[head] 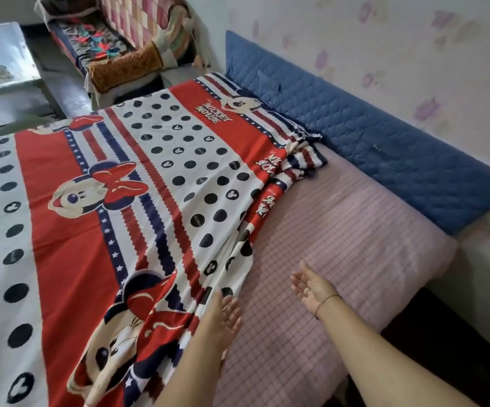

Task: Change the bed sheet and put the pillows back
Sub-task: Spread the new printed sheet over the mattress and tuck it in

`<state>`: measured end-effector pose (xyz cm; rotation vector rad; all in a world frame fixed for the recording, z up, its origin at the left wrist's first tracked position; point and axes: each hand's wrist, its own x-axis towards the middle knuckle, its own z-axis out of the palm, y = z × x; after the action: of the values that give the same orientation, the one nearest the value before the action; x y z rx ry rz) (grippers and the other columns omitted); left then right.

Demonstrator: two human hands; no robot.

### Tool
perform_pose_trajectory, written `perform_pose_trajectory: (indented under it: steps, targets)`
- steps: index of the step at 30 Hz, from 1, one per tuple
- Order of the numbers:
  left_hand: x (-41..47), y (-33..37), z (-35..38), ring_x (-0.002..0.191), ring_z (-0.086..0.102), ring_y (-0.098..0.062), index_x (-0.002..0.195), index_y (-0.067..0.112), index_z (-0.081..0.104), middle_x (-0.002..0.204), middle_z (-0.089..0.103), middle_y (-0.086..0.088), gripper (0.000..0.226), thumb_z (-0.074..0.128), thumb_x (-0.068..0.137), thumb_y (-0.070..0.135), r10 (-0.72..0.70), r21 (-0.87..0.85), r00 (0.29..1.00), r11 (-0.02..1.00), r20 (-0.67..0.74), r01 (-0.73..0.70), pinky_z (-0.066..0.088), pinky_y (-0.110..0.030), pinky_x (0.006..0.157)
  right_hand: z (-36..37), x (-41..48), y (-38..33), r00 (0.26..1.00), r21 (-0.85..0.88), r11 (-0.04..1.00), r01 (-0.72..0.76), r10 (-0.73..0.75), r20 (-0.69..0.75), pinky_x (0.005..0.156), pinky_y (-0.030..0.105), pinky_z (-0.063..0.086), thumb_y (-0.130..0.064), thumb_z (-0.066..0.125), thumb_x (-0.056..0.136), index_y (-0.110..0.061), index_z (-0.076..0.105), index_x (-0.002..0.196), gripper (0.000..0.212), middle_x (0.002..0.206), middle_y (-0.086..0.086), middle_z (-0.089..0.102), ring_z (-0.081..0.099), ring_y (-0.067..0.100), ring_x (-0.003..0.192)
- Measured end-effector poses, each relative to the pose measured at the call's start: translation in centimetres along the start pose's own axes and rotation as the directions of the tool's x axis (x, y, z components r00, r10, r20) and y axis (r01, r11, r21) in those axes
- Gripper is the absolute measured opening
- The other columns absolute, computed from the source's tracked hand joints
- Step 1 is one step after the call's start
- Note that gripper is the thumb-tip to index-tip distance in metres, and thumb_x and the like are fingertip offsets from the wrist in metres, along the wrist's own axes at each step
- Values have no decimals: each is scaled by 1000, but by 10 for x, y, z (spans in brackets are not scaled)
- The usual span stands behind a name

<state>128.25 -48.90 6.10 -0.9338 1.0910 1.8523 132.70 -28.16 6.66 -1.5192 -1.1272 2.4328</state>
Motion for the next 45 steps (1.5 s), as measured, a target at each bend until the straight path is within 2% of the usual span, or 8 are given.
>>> perform_pose_trajectory:
  steps: [9,19,21,24,28,33,36,45]
  targets:
    - [118,-6,125,137,42,-27,141,5,45,146,47,-10,71,43,94,59,-14,-270,990,963,-141,-25,32,-39,111,1,187,-150,996,-161,985,-60,71,63,75,25,48,-31,63,90,-9,61,95,23,83,1,58,58,11,78]
    - [217,18,228,135,45,-29,149,7,32,148,44,-12,84,44,88,64,-2,-559,970,818,-243,-138,33,-42,114,34,347,-244,987,-329,944,-28,78,139,105,34,41,-35,60,92,-7,48,132,50,122,6,57,54,17,112]
    - [229,22,232,133,46,-28,145,8,39,145,48,-11,82,48,86,64,-3,-592,966,791,-259,-156,35,-43,112,48,356,-231,968,-330,941,-73,146,203,100,29,44,-37,58,92,-12,49,126,43,95,-3,66,64,8,94]
    - [250,31,230,126,52,-28,134,8,50,132,58,-12,82,59,76,65,4,-649,953,731,-304,-210,40,-44,107,70,366,-205,925,-323,935,-145,244,291,57,13,48,-40,54,92,-18,51,88,22,49,-12,58,57,-2,47]
    - [271,46,220,111,59,-31,121,9,54,121,63,-15,73,68,72,62,-3,-771,947,581,-322,-261,38,-48,109,96,373,-186,940,-211,961,-181,232,250,89,34,50,-36,57,93,-17,58,109,25,100,4,65,61,17,92]
    - [288,67,209,116,59,-35,135,12,51,120,66,-16,95,79,56,56,139,-866,956,406,-258,-293,49,-54,94,121,388,-178,924,-157,977,-147,192,330,79,43,57,-58,91,33,-18,62,118,98,111,10,71,68,26,101]
    - [287,70,209,124,55,-38,139,15,50,134,59,-17,116,94,38,48,305,-855,945,455,-115,-250,50,-61,91,138,393,-175,885,-84,988,-132,155,438,64,40,60,-60,91,17,-18,69,104,100,97,8,75,73,23,85]
    - [263,29,224,124,55,-39,138,13,52,132,60,-19,117,98,34,41,254,-809,966,555,-54,-191,46,-59,98,124,379,-184,888,64,996,-60,24,459,86,44,54,-66,78,56,-12,47,142,105,133,14,58,59,29,118]
